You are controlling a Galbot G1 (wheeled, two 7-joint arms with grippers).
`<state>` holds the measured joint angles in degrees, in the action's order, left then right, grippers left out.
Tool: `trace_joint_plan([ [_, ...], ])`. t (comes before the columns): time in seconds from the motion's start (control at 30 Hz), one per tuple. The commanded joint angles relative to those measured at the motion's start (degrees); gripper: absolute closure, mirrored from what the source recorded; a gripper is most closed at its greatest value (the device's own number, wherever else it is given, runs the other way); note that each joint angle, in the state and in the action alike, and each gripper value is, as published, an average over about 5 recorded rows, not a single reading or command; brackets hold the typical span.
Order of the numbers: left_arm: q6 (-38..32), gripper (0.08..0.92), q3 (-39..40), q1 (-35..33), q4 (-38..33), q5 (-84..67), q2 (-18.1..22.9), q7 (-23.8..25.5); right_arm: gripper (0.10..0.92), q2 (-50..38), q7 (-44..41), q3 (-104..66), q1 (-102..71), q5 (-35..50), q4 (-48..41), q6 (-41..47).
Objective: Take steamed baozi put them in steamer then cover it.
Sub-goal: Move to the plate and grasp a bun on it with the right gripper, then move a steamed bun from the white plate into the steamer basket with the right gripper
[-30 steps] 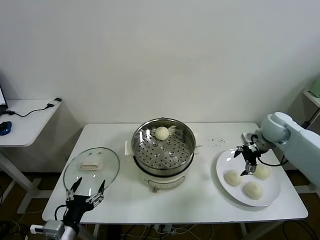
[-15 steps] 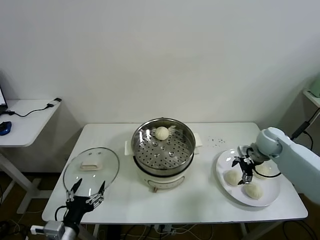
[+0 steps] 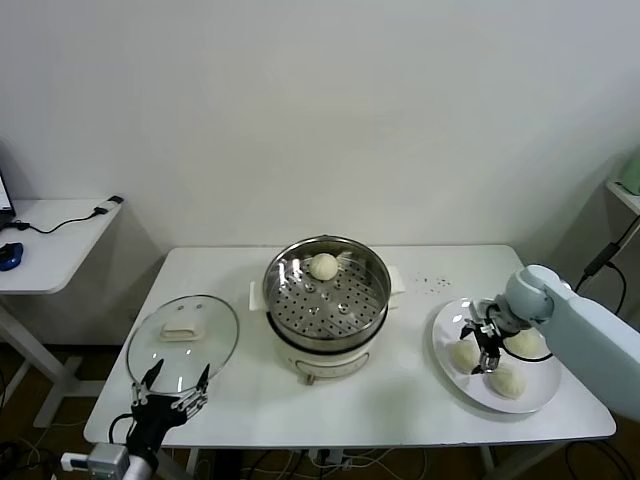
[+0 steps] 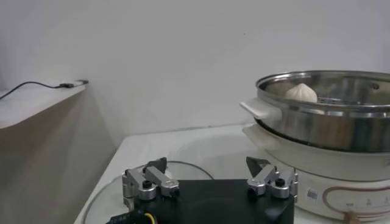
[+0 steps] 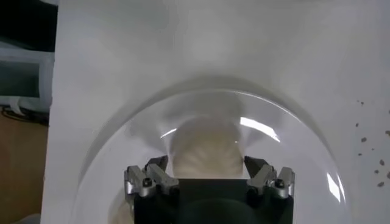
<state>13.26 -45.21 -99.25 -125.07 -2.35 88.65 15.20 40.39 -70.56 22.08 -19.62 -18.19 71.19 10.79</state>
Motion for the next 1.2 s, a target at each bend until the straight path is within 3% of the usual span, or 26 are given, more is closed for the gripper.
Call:
trace_joint_plan([
  [0.03, 0.0, 0.177, 0.0, -0.1, 0.0, 0.1, 0.0, 0.0, 0.203, 0.5, 0.5, -0.4, -0.6, -0.8, -0.5, -0.2],
  [0.17, 0.0, 0.177, 0.0, 0.0, -0.1, 0.1, 0.0, 0.0, 0.226, 0.5, 0.4, -0.9, -0.5, -0.9, -0.6, -0.2],
  [0.47, 0.0, 0.177, 0.1, 0.1, -0.1, 0.1, 0.0, 0.0, 0.403, 0.2, -0.3, -1.7, -0.7, -0.7, -0.5, -0.2],
  [0.63, -0.1, 0.177, 0.3, 0.5, 0.2, 0.2, 0.1, 0.0, 0.414, -1.5, -1.1, -0.1, 2.5, 1.5, 0.5, 0.4],
  [0.93, 0.2, 0.177, 0.1, 1.3, 0.2, 0.4, 0.2, 0.0, 0.413, -5.6, -5.6, 19.9, 34.4, 20.7, 4.8, 4.5],
  [1.2, 0.9, 0.177, -0.1, 2.8, -0.6, -0.7, 0.3, 0.1, 0.408, 7.7, -7.5, 38.2, 58.9, 34.4, 1.0, 9.7],
])
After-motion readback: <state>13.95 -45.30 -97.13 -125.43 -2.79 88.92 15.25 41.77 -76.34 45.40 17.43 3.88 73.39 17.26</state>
